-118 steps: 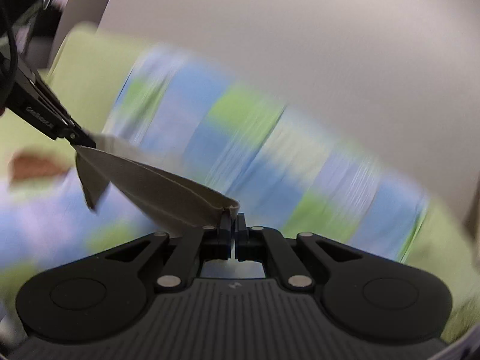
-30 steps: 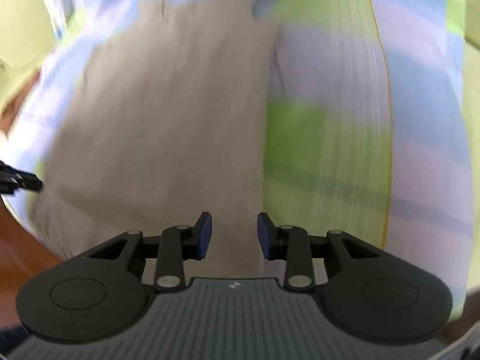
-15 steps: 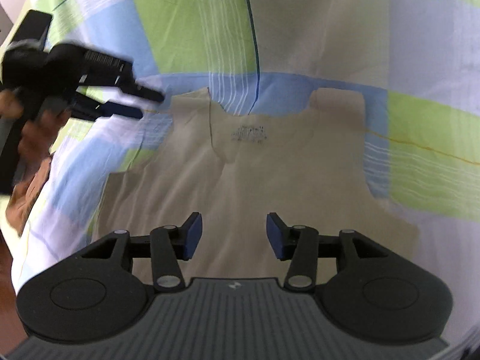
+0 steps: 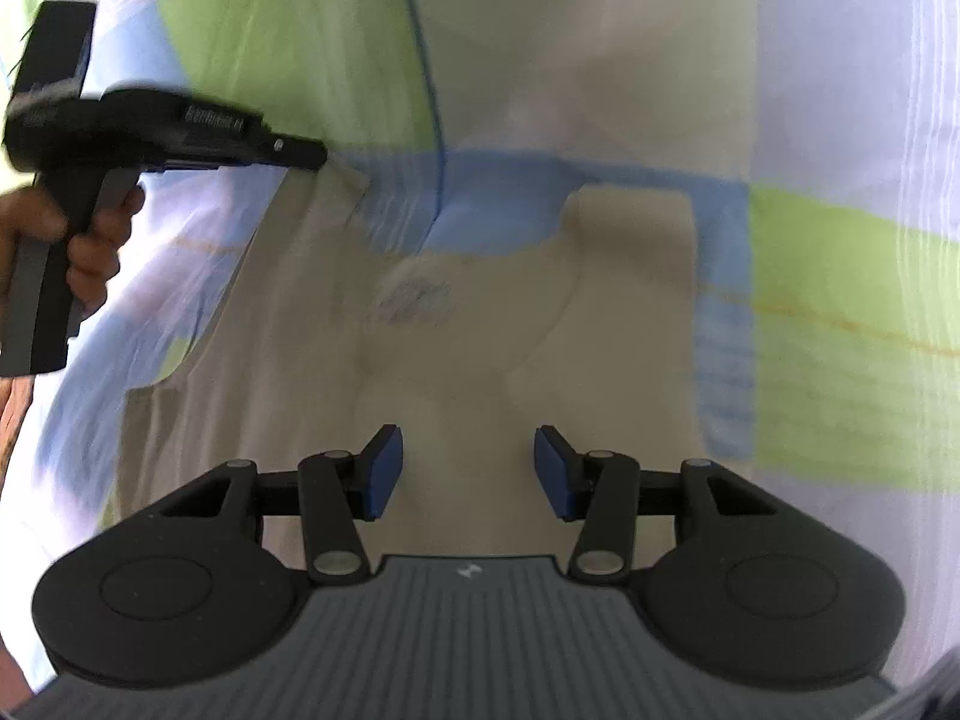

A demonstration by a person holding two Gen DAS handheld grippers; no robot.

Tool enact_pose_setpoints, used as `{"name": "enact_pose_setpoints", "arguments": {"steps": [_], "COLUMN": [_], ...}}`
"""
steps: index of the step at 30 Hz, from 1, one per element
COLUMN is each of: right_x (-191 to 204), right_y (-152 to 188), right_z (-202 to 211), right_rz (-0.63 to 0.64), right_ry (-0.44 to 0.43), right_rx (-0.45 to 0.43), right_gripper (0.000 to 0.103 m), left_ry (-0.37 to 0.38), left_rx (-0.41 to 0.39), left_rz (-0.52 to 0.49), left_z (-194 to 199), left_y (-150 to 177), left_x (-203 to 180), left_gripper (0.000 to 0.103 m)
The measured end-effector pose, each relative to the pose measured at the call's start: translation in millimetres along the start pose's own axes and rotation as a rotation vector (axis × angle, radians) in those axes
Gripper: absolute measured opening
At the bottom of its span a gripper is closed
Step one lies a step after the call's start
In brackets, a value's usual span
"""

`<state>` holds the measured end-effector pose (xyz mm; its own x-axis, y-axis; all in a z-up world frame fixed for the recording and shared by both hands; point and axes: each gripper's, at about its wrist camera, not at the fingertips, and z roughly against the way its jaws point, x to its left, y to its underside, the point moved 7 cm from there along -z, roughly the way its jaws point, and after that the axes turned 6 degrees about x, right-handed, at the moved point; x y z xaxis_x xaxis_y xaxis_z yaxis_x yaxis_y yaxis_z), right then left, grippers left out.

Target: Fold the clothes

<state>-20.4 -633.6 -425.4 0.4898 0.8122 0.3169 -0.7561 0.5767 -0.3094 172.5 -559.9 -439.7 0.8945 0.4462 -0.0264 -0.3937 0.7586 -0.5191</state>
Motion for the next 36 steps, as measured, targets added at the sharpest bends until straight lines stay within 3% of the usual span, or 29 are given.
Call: {"name": "enact_pose_setpoints", "arguments": {"steps": [1,3,4,6,7,10,14,17,20,22,23,26,28,31,32,34,35,36], "right_x": [-5.5,-15.6,-25.9,-47.9,-60.5,-86.1,-103.7,-111.3,-112.7,-107.7,-105.0,-93.0,-84.9,-89.5,-92.1,-97.2,-100.1,-102.8], "right_y": [-5.9,-15.2,-23.6,-39.8,-47.4,-61.8,-70.6,-70.5,-72.9,-76.4,-77.9,-79.5,-75.0,-65.0,-64.1,-64.5,-65.6,-66.5], "right_z": [1.5,7.0,12.5,21.5,23.7,19.6,0.4,-14.5,-23.9,-24.5,-23.8,-7.0,5.7,-2.7,-4.9,0.3,8.5,16.5], "right_rz": [0.001,-0.004,-0.023,-0.070,-0.099,-0.134,-0.190,-0.284,-0.355,-0.341,-0.329,-0.200,-0.082,-0.003,-0.004,-0.021,-0.046,-0.070], "right_ry": [0.008,0.019,0.018,0.006,0.002,-0.033,-0.121,-0.203,-0.293,-0.326,-0.334,-0.237,-0.127,0.043,0.066,0.117,0.175,0.223], "right_rx": [-0.011,-0.036,-0.062,-0.104,-0.116,-0.113,-0.074,-0.053,-0.075,-0.116,-0.138,-0.227,-0.288,-0.246,-0.231,-0.241,-0.263,-0.285], "right_gripper": [0.044,0.045,0.045,0.046,0.046,0.045,0.022,0.022,0.021,0.003,0.003,0.003,0.003,0.015,0.017,0.032,0.055,0.068], "left_ry": [-0.027,-0.117,-0.167,-0.213,-0.208,-0.095,0.022,0.100,0.136,0.139,0.132,0.103,0.071,0.045,0.048,0.050,0.045,0.044], "left_rx": [0.002,-0.033,-0.053,-0.104,-0.120,-0.103,-0.028,0.045,0.050,0.047,0.049,0.036,0.026,0.034,0.030,0.017,0.010,0.010], "left_rz": [-0.033,-0.073,-0.093,-0.051,-0.020,0.070,0.124,0.149,0.146,0.132,0.122,0.099,0.081,0.071,0.075,0.082,0.083,0.084], "left_z": [-0.3,10.3,16.6,34.6,41.5,50.8,41.3,25.8,32.4,31.9,29.5,18.4,-3.1,-0.2,3.3,11.7,16.4,20.3], "left_y": [1.5,3.0,3.7,2.9,2.5,5.8,23.4,35.2,29.3,24.1,22.8,19.1,14.2,15.0,15.0,16.4,18.8,21.3], "left_x": [-1.9,-3.2,-3.9,-1.1,-0.2,-8.2,-31.9,-47.3,-61.8,-71.4,-72.4,-73.6,-73.1,-62.0,-58.3,-51.4,-46.2,-41.9], "left_gripper": [0.018,0.022,0.031,0.038,0.039,0.039,0.039,0.039,0.039,0.039,0.039,0.039,0.039,0.039,0.039,0.040,0.043,0.044]}}
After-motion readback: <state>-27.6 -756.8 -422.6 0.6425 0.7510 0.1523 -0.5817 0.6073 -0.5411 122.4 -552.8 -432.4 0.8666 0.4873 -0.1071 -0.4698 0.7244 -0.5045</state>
